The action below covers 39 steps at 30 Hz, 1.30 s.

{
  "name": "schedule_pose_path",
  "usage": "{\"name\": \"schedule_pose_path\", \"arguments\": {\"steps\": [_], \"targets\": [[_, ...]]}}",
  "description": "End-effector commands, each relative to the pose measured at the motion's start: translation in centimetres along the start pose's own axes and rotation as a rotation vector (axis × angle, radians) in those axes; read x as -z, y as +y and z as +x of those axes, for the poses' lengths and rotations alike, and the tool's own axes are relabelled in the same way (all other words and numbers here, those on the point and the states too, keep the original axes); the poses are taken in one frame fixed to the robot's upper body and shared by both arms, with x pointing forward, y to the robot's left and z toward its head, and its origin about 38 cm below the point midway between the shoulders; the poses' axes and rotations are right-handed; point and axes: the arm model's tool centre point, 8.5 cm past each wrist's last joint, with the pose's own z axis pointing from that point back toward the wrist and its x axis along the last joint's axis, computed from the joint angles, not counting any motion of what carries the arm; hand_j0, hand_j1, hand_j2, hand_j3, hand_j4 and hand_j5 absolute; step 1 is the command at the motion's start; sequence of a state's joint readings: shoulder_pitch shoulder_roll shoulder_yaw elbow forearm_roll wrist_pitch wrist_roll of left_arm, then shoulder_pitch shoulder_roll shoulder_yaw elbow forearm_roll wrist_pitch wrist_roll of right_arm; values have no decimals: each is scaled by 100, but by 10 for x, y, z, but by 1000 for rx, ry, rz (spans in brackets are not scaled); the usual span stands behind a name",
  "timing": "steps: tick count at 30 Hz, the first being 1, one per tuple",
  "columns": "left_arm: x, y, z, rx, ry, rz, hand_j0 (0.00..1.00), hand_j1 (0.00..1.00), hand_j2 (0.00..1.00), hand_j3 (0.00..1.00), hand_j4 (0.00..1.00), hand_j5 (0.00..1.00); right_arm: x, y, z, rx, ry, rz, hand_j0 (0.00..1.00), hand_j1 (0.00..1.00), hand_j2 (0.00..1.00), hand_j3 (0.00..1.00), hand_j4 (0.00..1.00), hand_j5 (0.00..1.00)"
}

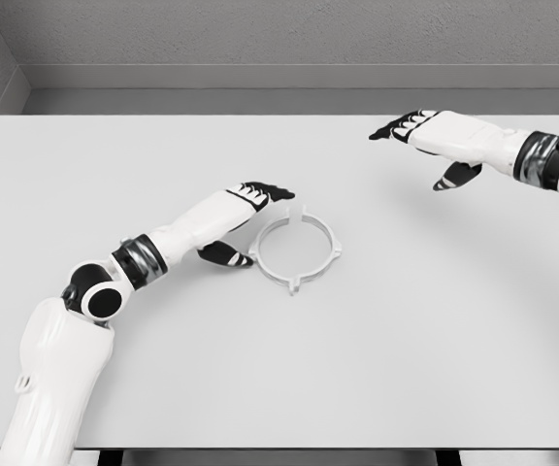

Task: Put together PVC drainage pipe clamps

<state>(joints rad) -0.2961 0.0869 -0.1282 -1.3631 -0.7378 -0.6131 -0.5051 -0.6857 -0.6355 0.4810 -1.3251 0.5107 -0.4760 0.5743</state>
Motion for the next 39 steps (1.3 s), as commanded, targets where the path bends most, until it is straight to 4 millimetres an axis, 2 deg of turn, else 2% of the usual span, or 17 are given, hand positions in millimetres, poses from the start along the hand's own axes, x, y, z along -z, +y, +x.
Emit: {"name": "schedule_pose_path", "arguments": {"steps": [1,5,24,39], "targets": [[1,-2,-1,-14,1,1,100,100,100,100,100,100,0,0,0,4,0,-2,100,100,100,100,100,100],[3,-1,-3,-16,4,-3,100,100,100,100,100,100,0,0,0,3,-1,-2,100,100,100,100,100,100],[16,-3,11,-22,-32,4,100,100,100,100,100,100,0,3,2,0,-8,5,100,100,100,100,100,100],[14,1,11,-14,-35,13,100,100,100,100,100,100,0,6,2,3,-9,8,100,100,100,100,100,100]]}}
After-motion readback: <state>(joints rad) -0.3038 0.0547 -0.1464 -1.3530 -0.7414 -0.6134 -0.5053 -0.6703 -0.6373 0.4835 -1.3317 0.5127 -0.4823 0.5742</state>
